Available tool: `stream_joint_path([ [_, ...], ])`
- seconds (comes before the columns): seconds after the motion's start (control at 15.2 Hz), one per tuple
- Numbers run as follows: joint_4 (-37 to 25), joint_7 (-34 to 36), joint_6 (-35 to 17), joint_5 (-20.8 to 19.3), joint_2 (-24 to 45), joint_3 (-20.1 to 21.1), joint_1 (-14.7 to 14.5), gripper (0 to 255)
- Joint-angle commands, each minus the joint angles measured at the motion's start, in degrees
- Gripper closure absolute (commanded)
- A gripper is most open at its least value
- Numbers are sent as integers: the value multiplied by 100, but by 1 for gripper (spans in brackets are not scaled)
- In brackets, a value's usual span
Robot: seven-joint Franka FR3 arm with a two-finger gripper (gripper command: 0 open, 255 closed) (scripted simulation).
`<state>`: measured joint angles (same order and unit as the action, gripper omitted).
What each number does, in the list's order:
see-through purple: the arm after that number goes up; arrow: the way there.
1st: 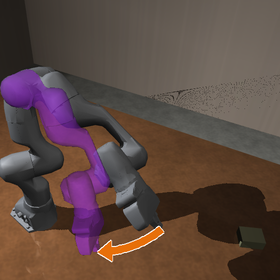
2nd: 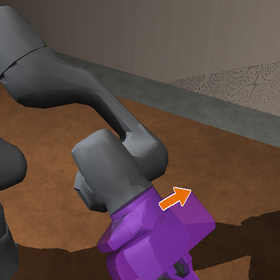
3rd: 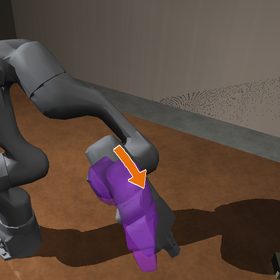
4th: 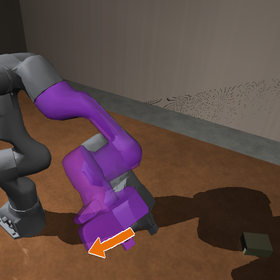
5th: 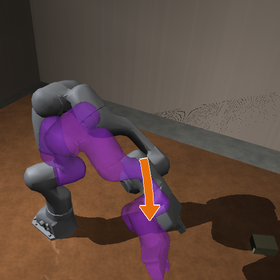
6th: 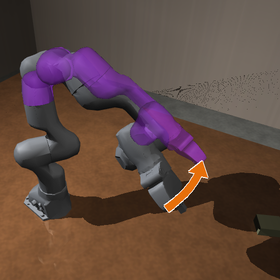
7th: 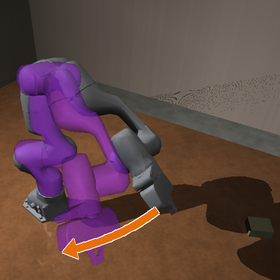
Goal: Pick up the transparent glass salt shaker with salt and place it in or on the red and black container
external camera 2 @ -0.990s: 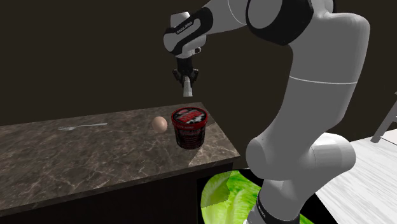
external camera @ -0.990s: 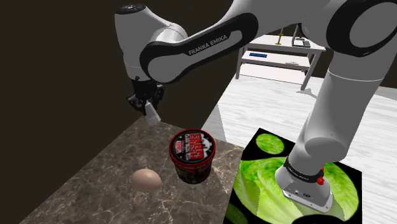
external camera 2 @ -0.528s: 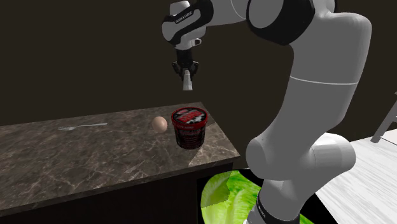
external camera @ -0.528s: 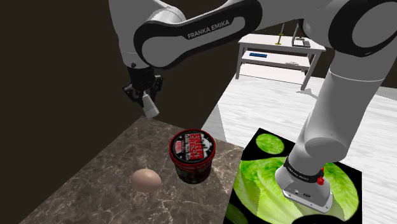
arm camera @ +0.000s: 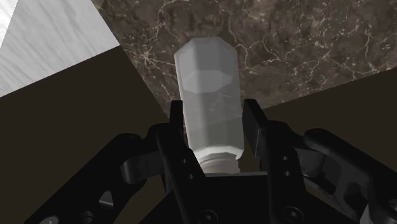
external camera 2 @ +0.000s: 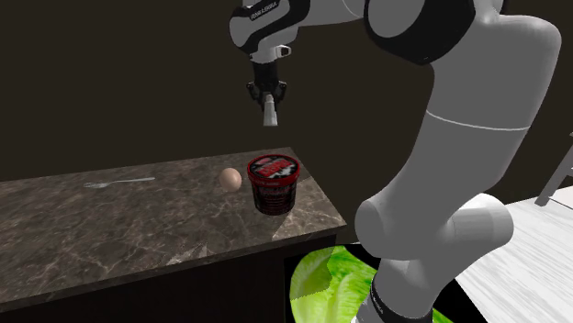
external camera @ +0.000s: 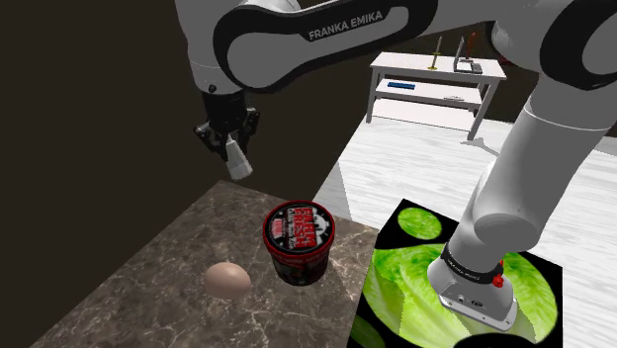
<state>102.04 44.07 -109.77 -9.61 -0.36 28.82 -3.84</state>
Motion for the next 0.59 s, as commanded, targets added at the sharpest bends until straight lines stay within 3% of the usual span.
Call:
stream_joint_path([
  [0.0,464,-53,-60,240,-471,-4,0,255],
  [0.53,1939,-133,71,1072,-2251,-96,-367,255],
])
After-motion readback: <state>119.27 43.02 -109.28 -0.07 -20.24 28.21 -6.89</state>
